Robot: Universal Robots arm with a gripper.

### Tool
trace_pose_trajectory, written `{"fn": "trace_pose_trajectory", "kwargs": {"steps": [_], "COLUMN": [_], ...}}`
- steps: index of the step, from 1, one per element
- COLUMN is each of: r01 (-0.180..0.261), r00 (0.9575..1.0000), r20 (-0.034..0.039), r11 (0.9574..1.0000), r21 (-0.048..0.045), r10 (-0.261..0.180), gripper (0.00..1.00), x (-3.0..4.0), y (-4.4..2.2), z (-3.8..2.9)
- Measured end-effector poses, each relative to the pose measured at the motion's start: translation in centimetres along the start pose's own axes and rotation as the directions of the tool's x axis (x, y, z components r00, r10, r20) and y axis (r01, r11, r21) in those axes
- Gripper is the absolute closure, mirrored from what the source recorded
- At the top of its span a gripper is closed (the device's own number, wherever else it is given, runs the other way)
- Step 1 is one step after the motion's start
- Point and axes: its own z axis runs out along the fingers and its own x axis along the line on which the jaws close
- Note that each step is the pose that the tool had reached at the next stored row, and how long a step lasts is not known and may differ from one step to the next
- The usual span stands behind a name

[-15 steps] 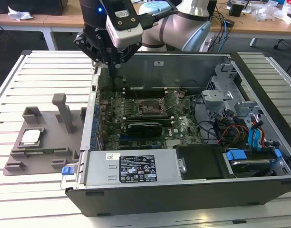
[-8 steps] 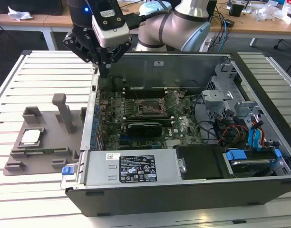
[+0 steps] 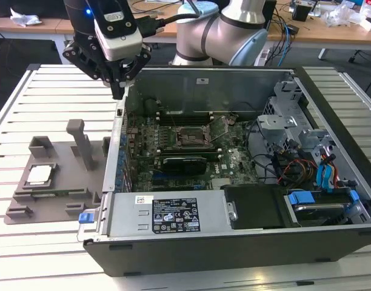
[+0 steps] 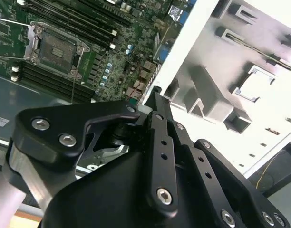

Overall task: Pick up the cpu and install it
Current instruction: 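Reach for the cpu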

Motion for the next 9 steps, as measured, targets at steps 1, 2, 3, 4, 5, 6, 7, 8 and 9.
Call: {"fn": "trace_pose_trajectory", "kwargs": {"steps": [1,2,3,4,5,6,7,8,9], "r01": [0.0,0.0,0.0,0.0,0.0,0.0,0.0,0.0,0.0], "r00": [1.0,1.0,1.0,1.0,1.0,1.0,1.0,1.0,1.0], "r20": [0.0,0.0,0.0,0.0,0.0,0.0,0.0,0.0,0.0], "r11": [1.0,1.0,1.0,1.0,1.0,1.0,1.0,1.0,1.0], "r21": [0.0,0.0001,0.0001,0.0,0.0,0.0,0.0,0.0,0.0], "r10": [0.0,0.0,0.0,0.0,0.0,0.0,0.0,0.0,0.0], "gripper": [0.89,0.89,0.89,0.89,0.89,0.89,0.89,0.89,0.89], "x": [0.12,0.27,0.54,0.76,0.98,1.09,1.2,1.37,1.53], "y": [-0.01,-0.02,-0.04,-0.06,-0.07,-0.08,-0.09,-0.1,-0.11], "z": [0.0,-0.01,-0.02,-0.02,-0.02,-0.03,-0.03,-0.04,-0.04]}}
